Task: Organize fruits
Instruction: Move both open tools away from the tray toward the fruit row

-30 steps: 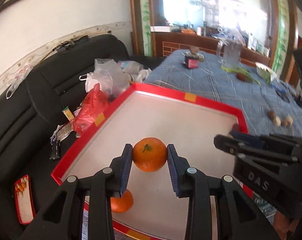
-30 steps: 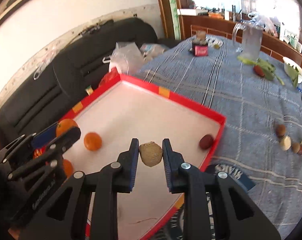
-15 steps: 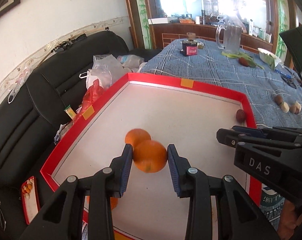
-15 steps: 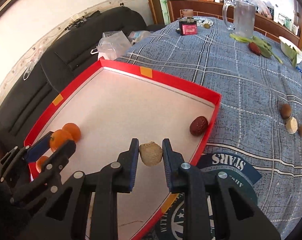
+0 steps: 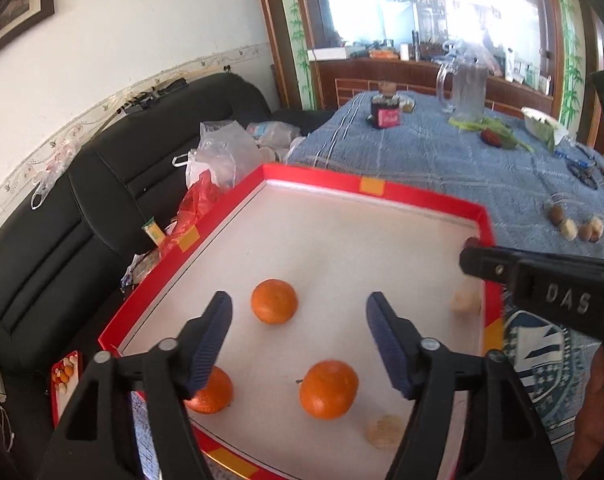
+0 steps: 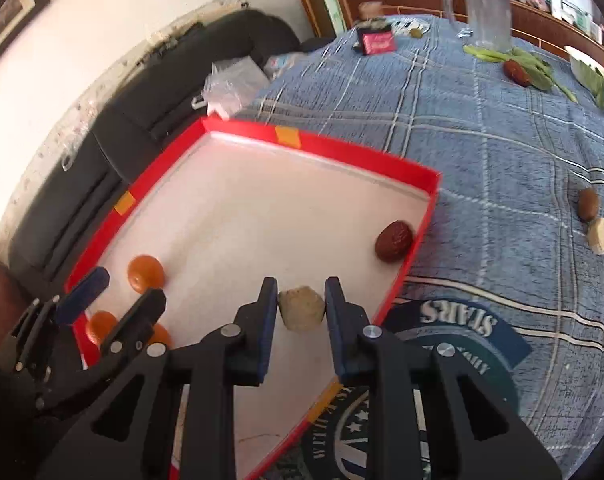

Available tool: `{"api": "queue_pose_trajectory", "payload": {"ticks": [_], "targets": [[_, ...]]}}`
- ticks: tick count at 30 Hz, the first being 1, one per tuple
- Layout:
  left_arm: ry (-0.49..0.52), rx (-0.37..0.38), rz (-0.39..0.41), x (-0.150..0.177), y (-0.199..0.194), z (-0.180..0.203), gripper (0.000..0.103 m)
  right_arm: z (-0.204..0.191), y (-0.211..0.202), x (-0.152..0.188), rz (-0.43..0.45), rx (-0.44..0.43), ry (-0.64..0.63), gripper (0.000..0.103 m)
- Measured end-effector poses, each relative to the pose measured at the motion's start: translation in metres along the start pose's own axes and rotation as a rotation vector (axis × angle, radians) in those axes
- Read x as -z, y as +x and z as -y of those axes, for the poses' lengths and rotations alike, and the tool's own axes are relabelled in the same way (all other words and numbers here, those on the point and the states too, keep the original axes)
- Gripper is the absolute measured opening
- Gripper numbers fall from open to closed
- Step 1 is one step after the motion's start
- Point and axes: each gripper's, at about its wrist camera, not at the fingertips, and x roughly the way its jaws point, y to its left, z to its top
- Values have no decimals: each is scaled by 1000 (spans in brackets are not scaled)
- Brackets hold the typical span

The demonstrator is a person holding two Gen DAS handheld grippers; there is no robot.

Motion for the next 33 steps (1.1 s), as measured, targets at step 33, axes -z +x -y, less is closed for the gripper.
{"api": "queue_pose_trajectory", "payload": {"ticks": [33], "targets": [[206, 222, -80, -57, 20, 224, 81, 261, -186, 26, 223, 192, 406, 27]]}}
